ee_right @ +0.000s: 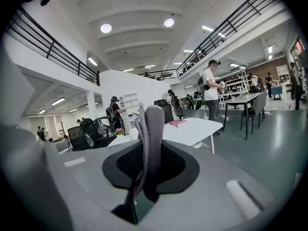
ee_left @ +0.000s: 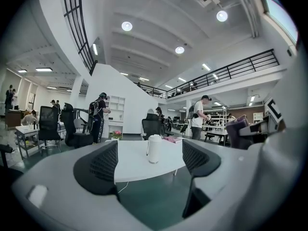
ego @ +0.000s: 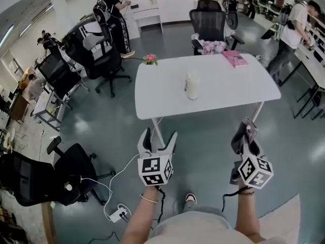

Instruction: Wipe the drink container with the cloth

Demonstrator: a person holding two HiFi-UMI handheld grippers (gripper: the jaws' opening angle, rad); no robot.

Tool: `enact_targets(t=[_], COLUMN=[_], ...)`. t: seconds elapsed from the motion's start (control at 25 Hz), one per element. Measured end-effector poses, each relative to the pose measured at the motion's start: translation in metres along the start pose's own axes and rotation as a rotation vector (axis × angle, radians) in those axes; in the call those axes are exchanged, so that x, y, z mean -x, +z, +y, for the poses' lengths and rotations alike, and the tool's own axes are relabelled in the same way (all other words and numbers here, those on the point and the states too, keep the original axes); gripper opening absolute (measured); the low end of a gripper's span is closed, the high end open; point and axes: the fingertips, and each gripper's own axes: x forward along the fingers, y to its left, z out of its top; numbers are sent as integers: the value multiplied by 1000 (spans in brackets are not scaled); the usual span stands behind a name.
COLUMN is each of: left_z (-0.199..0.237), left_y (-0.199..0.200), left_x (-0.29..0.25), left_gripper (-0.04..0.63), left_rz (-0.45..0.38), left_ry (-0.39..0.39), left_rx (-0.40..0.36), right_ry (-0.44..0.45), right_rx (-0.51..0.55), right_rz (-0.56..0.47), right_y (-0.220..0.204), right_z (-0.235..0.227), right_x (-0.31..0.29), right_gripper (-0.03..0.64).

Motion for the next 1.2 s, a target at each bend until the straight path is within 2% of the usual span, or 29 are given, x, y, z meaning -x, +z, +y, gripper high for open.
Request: enact_targets(t=[0.24, 0.48, 0.72, 0.88, 1.2], left_z=[-1, 6, 22, 24, 29], left_y=[3, 6, 2, -2, 0], left_x=[-41, -66, -93, -123, -204], left_gripper=[411, 411, 411, 411, 411], left_rz=[11, 16, 27, 34, 39], left_ry=[14, 18, 40, 16, -57], left_rx=[-16, -23, -15, 8, 4], right_ry=[30, 25, 13, -15, -43], right_rx=[-16, -63, -59, -62, -61], right_rz=[11, 21, 46, 38, 28], right_y=[13, 13, 10, 19, 37], right_z=[-13, -27, -32, -41, -40], right_x=[-49, -85, -111, -133, -188], right_gripper=[67, 67, 67, 67, 67])
